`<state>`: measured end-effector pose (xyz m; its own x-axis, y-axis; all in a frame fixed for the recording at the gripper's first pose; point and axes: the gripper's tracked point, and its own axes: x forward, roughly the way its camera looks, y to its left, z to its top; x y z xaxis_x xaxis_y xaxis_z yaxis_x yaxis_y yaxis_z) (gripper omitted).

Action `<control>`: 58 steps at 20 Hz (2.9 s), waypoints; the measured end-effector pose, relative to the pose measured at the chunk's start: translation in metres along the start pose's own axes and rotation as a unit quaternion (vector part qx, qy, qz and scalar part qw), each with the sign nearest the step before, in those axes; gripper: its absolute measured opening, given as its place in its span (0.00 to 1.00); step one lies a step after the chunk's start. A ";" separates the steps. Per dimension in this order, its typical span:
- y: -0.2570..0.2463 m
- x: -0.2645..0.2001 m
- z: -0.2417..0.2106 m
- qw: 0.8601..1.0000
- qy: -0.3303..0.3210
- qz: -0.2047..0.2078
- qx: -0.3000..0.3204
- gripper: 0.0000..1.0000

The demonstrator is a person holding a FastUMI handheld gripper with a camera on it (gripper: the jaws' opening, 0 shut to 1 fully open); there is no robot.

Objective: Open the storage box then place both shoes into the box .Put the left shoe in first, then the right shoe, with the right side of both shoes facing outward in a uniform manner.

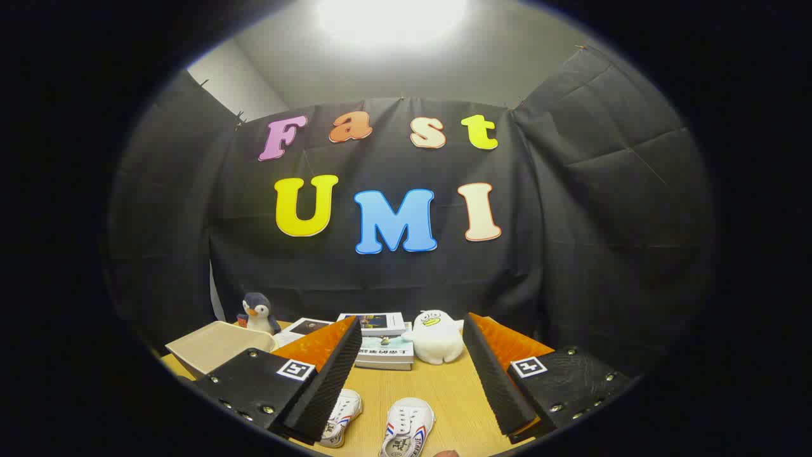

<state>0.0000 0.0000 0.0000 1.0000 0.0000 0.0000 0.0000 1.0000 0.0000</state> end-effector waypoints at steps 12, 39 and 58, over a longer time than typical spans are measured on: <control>-0.009 -0.012 0.008 1.000 -0.015 -0.010 -0.010 0.97; 0.119 -0.019 -0.025 0.983 0.063 0.127 0.121 0.97; 0.237 -0.025 -0.142 0.876 0.295 0.226 0.308 0.96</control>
<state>-0.0246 0.2370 -0.1425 0.7233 0.5778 -0.3780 -0.2142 0.7082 0.6727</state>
